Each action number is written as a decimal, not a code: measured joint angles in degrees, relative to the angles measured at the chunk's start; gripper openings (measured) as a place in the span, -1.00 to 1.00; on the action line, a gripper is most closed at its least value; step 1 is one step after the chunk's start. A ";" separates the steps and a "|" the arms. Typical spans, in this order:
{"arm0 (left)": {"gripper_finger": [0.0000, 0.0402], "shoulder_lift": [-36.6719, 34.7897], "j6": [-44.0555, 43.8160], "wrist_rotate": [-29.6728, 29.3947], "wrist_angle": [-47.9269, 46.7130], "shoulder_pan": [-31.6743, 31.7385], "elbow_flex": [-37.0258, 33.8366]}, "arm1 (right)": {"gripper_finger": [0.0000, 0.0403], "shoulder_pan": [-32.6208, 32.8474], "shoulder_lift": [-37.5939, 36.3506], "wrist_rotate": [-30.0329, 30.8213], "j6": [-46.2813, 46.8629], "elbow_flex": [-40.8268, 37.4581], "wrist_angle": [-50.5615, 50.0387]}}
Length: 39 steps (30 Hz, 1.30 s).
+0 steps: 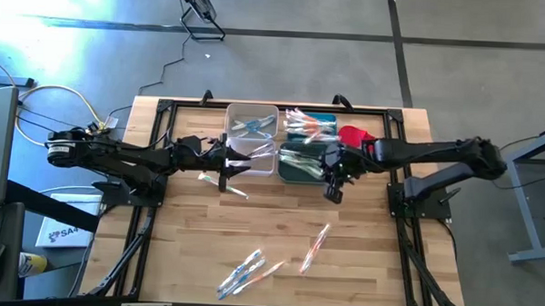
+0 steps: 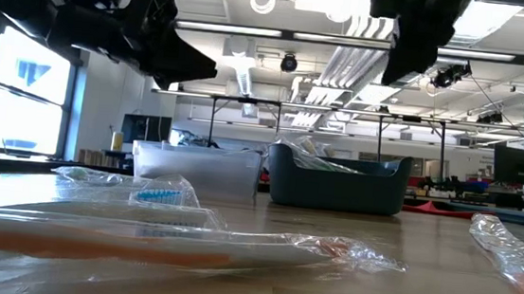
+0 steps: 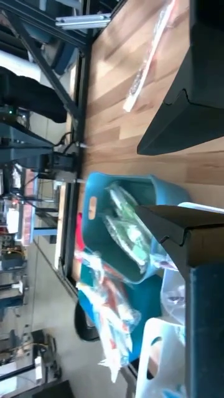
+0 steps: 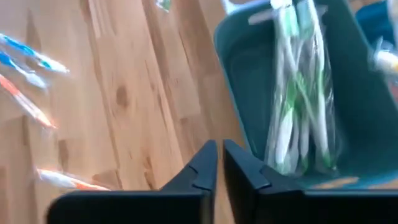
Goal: Pick & Place Toothbrushes
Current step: Put the green toothbrush into the green bin
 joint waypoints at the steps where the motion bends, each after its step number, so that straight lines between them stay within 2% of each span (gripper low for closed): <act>1: -0.31 0.00 0.00 0.00 -0.14 0.00 0.00 | -0.94 0.60 -0.31 0.90 0.77 -1.30 1.50; 7: -0.31 0.00 -0.74 0.00 -0.92 0.00 0.00 | -0.98 4.29 -5.31 8.39 3.53 -10.72 16.86; 10: -0.31 0.00 -4.62 0.00 -1.13 0.00 0.00 | -0.98 5.84 -8.53 10.45 1.89 -16.72 26.34; 15: -0.31 0.00 -6.44 0.00 -1.82 0.00 0.00 | -0.99 6.67 -13.00 10.78 -3.35 -26.35 46.01; 22: -0.31 0.00 -9.73 0.13 -2.55 0.00 0.00 | -0.98 6.07 -13.68 10.85 -11.03 -35.00 68.93; 26: -0.31 0.00 -10.66 2.32 -6.55 0.00 0.02 | -0.98 5.71 -13.66 10.87 -13.98 -36.72 73.64; 32: -0.31 0.00 -8.17 6.01 -14.27 0.00 2.00 | -0.99 5.71 -13.44 10.85 -17.73 -36.81 74.03; 36: -0.38 0.00 -4.17 8.01 -25.43 -0.02 6.66 | -0.99 5.71 -13.22 10.83 -17.73 -36.81 72.66; 39: -0.48 -0.02 -0.37 7.98 -37.94 -0.63 11.47 | -0.99 5.71 -13.22 10.83 -17.71 -36.81 71.90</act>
